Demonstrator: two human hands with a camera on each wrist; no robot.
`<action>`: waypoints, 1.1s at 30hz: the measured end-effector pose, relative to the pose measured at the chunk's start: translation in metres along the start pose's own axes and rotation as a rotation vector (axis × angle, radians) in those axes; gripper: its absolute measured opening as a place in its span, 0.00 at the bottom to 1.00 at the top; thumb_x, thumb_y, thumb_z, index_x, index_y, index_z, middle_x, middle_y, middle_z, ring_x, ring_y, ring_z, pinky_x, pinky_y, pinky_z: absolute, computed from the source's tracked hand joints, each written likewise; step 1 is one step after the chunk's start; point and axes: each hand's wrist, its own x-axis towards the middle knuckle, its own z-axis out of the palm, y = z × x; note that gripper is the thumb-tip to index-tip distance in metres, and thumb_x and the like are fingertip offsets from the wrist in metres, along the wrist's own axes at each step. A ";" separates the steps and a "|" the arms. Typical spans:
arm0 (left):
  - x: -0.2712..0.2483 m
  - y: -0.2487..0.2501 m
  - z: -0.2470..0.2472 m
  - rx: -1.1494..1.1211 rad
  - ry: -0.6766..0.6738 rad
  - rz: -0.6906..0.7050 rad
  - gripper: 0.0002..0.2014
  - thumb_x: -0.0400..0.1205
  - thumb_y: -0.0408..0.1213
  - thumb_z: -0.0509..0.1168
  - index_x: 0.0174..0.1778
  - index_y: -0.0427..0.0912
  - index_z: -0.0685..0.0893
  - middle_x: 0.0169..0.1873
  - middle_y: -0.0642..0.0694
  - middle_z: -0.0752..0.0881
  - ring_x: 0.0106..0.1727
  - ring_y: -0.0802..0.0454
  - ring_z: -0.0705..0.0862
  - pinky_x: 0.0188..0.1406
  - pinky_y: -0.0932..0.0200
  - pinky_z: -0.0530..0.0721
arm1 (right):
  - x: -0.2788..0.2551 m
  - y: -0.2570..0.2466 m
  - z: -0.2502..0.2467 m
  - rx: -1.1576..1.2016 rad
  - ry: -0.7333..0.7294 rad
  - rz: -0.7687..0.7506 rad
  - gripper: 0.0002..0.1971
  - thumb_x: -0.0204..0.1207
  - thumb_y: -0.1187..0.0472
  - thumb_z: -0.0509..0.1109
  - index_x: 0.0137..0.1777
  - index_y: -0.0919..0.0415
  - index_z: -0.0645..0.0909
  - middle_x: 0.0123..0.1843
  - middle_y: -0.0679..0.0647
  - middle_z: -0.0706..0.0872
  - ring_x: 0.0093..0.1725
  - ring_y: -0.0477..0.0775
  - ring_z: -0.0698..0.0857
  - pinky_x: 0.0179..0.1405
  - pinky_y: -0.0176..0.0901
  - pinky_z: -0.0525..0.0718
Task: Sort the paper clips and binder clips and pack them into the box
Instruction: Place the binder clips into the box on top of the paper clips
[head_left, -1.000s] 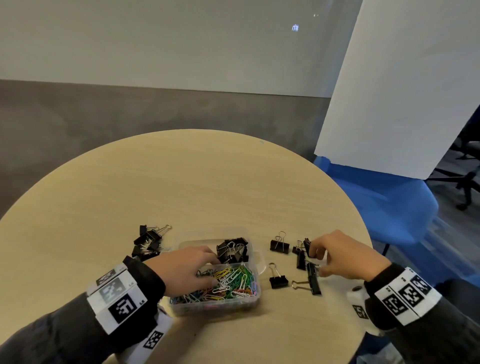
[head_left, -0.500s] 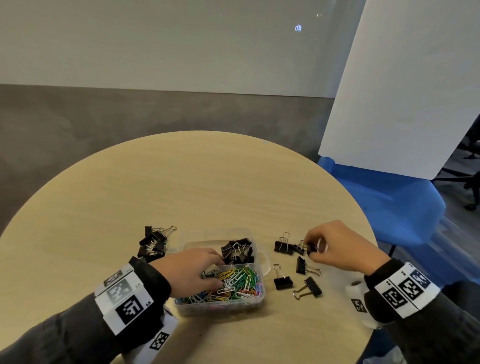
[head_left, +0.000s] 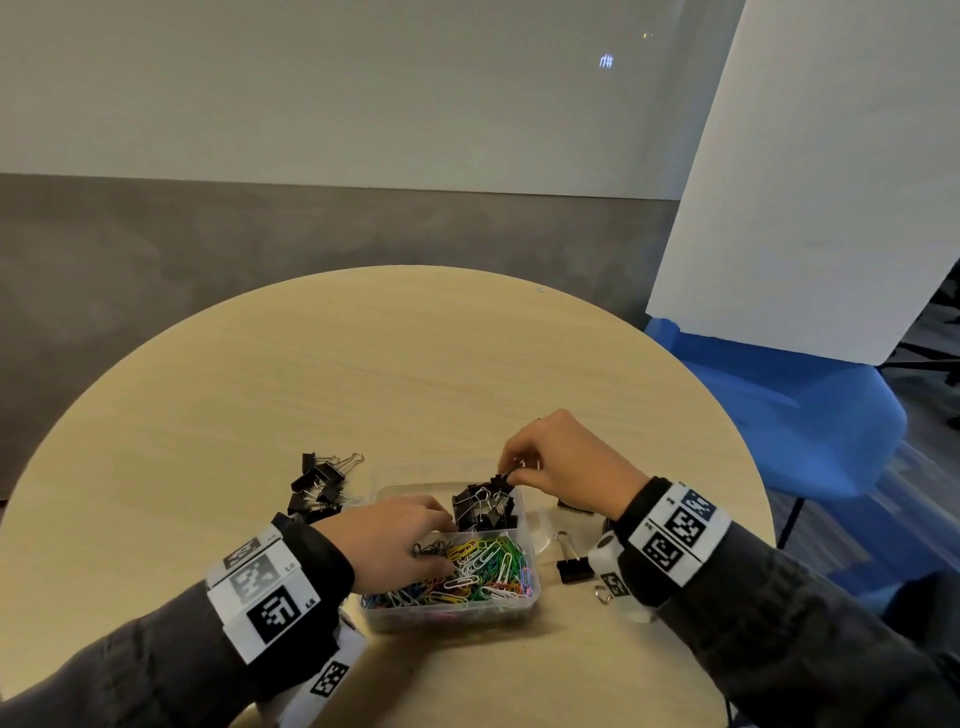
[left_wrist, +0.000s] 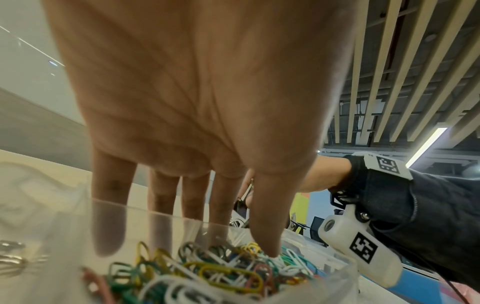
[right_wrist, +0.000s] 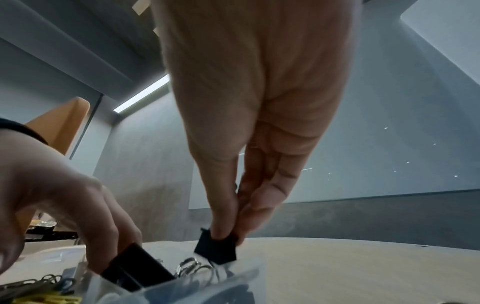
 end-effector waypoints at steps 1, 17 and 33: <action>0.000 0.000 0.000 0.003 -0.002 0.000 0.25 0.83 0.56 0.58 0.74 0.51 0.72 0.73 0.53 0.71 0.73 0.54 0.72 0.74 0.52 0.71 | 0.001 -0.001 0.001 0.000 -0.023 0.004 0.05 0.75 0.62 0.75 0.49 0.57 0.90 0.41 0.50 0.90 0.36 0.41 0.80 0.35 0.23 0.69; -0.002 0.004 -0.001 0.008 -0.001 0.005 0.24 0.83 0.54 0.59 0.75 0.50 0.72 0.72 0.51 0.73 0.72 0.53 0.72 0.74 0.53 0.70 | 0.007 -0.009 0.013 -0.043 0.015 0.013 0.05 0.75 0.61 0.74 0.50 0.56 0.86 0.40 0.49 0.87 0.37 0.44 0.81 0.37 0.33 0.76; -0.004 0.009 -0.002 -0.010 0.015 0.005 0.26 0.84 0.53 0.59 0.76 0.47 0.70 0.75 0.51 0.71 0.74 0.54 0.71 0.76 0.57 0.68 | 0.007 -0.005 0.007 0.099 -0.109 -0.004 0.09 0.82 0.62 0.66 0.53 0.60 0.88 0.40 0.52 0.91 0.33 0.38 0.83 0.36 0.26 0.78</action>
